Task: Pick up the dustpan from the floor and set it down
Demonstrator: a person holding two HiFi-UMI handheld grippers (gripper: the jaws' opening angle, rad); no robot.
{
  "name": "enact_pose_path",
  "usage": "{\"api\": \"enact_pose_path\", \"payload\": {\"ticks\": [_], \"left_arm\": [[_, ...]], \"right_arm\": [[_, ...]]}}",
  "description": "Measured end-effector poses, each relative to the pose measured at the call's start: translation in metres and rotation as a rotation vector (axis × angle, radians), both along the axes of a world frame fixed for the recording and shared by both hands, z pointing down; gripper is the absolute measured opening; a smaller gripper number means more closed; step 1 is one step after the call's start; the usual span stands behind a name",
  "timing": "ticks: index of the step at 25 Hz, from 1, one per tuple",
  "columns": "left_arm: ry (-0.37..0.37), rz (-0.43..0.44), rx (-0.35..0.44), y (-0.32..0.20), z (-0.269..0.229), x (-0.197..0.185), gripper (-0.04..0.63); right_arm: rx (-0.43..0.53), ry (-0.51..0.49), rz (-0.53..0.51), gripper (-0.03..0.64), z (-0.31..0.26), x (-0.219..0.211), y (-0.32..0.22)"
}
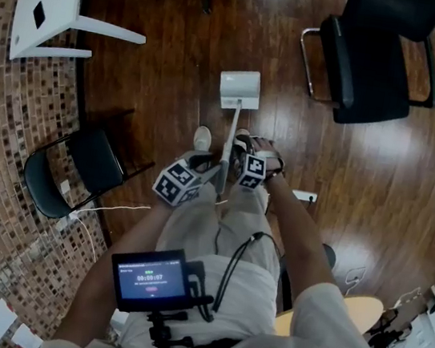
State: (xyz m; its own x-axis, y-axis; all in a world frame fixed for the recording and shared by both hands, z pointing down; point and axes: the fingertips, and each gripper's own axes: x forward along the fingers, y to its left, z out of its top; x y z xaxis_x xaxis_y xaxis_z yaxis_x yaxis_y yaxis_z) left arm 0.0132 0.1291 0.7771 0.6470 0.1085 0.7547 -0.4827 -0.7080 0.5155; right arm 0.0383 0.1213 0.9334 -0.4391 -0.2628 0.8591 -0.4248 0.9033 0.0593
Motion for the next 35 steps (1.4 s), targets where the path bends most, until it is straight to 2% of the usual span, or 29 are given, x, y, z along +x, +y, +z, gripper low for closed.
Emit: {"api": "enact_pose_path", "payload": {"ticks": [7, 9, 15, 23, 35], "left_arm": [[0.011, -0.035, -0.016, 0.003, 0.003, 0.002, 0.107], [0.01, -0.031, -0.022, 0.008, 0.004, 0.002, 0.107], [0.016, -0.02, -0.039, 0.019, 0.007, 0.006, 0.107], [0.022, -0.009, -0.044, 0.019, 0.008, 0.008, 0.107], [0.015, -0.022, -0.029, 0.017, 0.006, 0.001, 0.107]], "right_arm": [[-0.014, 0.003, -0.069, 0.16, 0.009, -0.011, 0.004], [-0.02, 0.004, -0.083, 0.185, 0.01, -0.015, 0.005], [-0.021, -0.01, -0.081, 0.195, 0.012, -0.024, 0.001], [0.004, -0.054, -0.063, 0.104, 0.008, -0.038, -0.005], [0.019, -0.093, 0.048, 0.101, -0.001, -0.03, -0.02]]}}
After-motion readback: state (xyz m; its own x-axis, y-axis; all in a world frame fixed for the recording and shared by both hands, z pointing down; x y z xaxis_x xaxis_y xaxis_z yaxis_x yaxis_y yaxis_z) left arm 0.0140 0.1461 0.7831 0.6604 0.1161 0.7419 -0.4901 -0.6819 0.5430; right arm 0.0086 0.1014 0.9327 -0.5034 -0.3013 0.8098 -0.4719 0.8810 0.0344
